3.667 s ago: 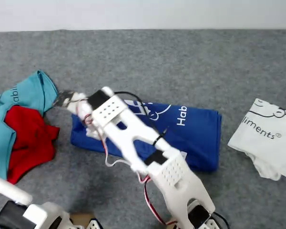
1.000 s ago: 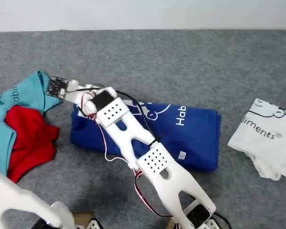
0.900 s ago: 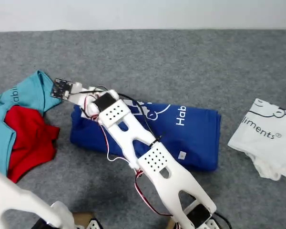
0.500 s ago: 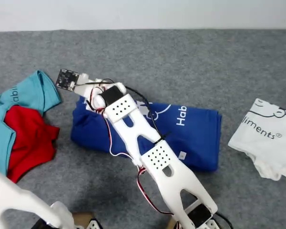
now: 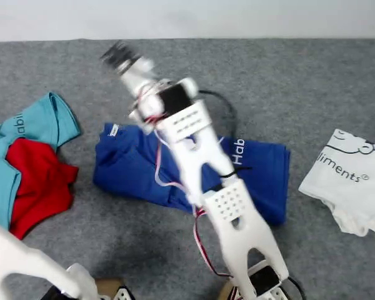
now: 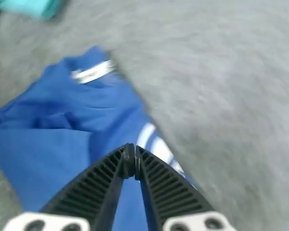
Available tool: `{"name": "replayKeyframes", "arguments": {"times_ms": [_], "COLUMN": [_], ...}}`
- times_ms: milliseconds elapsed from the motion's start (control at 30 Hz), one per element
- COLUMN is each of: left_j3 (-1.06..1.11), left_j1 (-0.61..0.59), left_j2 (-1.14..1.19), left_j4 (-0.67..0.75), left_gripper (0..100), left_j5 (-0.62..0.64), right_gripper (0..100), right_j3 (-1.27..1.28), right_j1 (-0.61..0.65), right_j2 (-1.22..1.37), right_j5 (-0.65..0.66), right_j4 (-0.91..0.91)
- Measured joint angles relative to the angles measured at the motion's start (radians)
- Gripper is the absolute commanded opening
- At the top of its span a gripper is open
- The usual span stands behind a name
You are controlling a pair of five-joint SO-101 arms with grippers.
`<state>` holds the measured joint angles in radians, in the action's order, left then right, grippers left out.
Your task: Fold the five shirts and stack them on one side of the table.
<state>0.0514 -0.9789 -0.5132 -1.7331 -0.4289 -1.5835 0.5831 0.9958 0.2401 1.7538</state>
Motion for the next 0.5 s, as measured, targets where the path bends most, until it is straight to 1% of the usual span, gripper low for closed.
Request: {"name": "replayKeyframes", "arguments": {"times_ms": [133,400,500], "left_j3": [0.0,0.0,0.0], "left_j1": [0.0,0.0,0.0], "left_j2": [0.0,0.0,0.0], "left_j4": [0.0,0.0,0.0], "left_gripper": [1,1,1], "left_j5": [0.0,0.0,0.0], "right_gripper": [0.9,1.1,1.2], "right_j3": [0.192,0.83,1.025], "right_j1": [-0.057,-0.176,-0.229], "right_j2": [-0.138,-0.597,-0.736], "right_j5": [-0.058,-0.147,-0.172], "right_j4": [0.0,0.0,0.0]}}
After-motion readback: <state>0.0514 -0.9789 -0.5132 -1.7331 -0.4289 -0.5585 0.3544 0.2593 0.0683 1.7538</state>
